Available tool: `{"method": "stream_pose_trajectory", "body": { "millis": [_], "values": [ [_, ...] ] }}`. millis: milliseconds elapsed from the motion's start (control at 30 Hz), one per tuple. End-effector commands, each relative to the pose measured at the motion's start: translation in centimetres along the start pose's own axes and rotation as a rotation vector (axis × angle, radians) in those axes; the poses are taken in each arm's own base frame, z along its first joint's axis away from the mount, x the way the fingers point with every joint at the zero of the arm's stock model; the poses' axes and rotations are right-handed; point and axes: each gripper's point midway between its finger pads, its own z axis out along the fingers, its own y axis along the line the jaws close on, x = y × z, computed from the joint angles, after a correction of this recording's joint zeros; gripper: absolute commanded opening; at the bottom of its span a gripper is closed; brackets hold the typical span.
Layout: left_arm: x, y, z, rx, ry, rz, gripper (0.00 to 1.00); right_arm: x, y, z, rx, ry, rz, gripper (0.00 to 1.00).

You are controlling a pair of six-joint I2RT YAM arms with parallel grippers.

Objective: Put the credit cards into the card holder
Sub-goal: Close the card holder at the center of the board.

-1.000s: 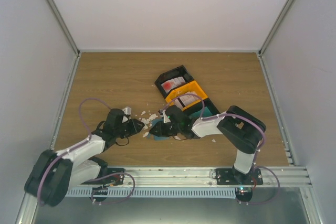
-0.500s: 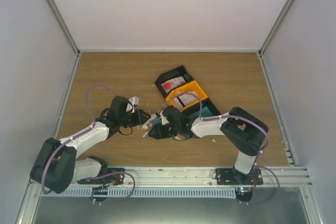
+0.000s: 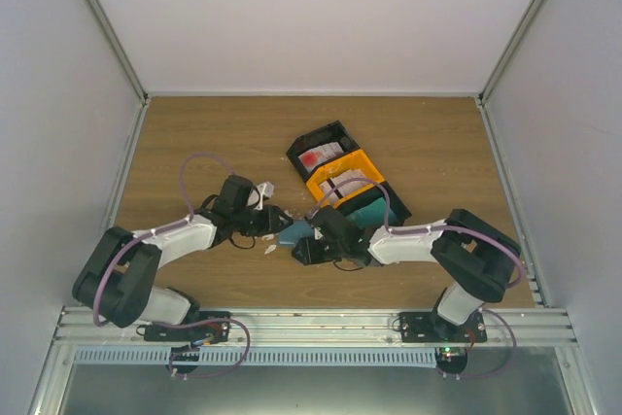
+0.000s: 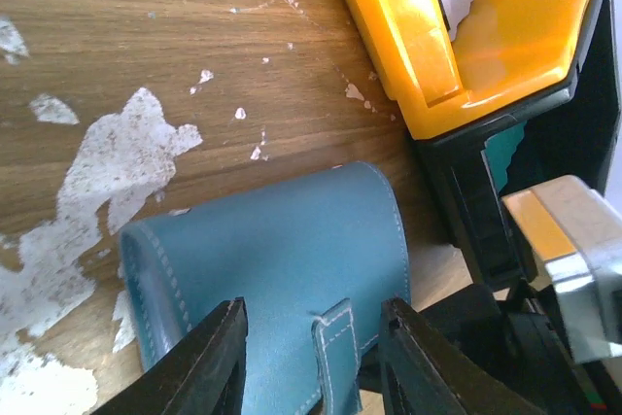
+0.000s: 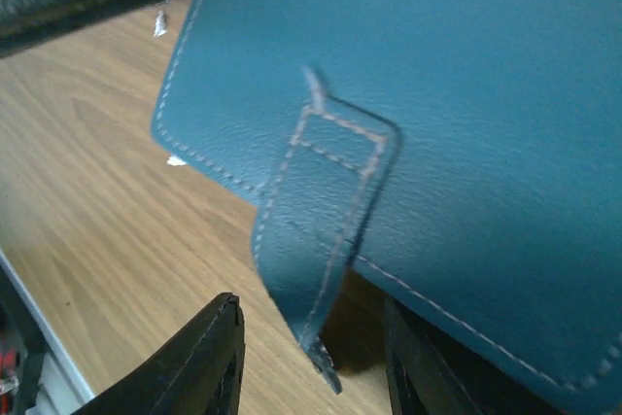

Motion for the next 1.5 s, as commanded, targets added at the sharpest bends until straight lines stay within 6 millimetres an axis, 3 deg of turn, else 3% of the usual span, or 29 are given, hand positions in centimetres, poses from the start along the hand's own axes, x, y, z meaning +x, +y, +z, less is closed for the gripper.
{"method": "stream_pose_trajectory", "body": {
  "millis": [0, 200, 367, 467, 633, 800, 900, 1200, 1467],
  "values": [
    [-1.8, -1.5, 0.7, 0.028, -0.034, 0.076, 0.41, -0.1, -3.5, -0.6, 0.145, -0.066, 0.055, 0.42],
    [-2.6, -1.8, 1.6, -0.017, -0.041, 0.129, 0.4, -1.7, -4.2, -1.4, 0.185, -0.146, 0.083, 0.4],
    [-4.0, -0.8, 2.3, -0.092, -0.068, 0.138, 0.39, -2.6, -3.5, -1.8, 0.168, -0.161, 0.043, 0.38],
    [-3.3, 0.0, 3.0, -0.116, -0.022, 0.132, 0.39, -2.6, -2.1, -1.7, 0.107, -0.142, -0.018, 0.37],
    [-1.5, 0.8, 3.4, -0.135, 0.031, 0.14, 0.35, -2.1, -2.1, -1.2, 0.103, -0.101, -0.027, 0.26],
    [0.2, 1.2, 3.3, -0.139, 0.061, 0.145, 0.3, -1.4, -2.6, -1.5, 0.12, -0.077, -0.018, 0.06],
    [0.7, 1.4, 3.1, -0.145, 0.068, 0.147, 0.31, -0.6, -3.0, -1.8, 0.127, -0.051, -0.02, 0.01],
    [1.1, 1.8, 2.9, -0.161, 0.079, 0.15, 0.41, 1.9, -6.0, -2.5, 0.194, 0.032, 0.016, 0.0],
    [2.8, 2.0, 3.5, -0.163, 0.159, 0.172, 0.43, 0.9, -5.9, -3.5, 0.21, 0.011, 0.0, 0.07]
  ]
}}
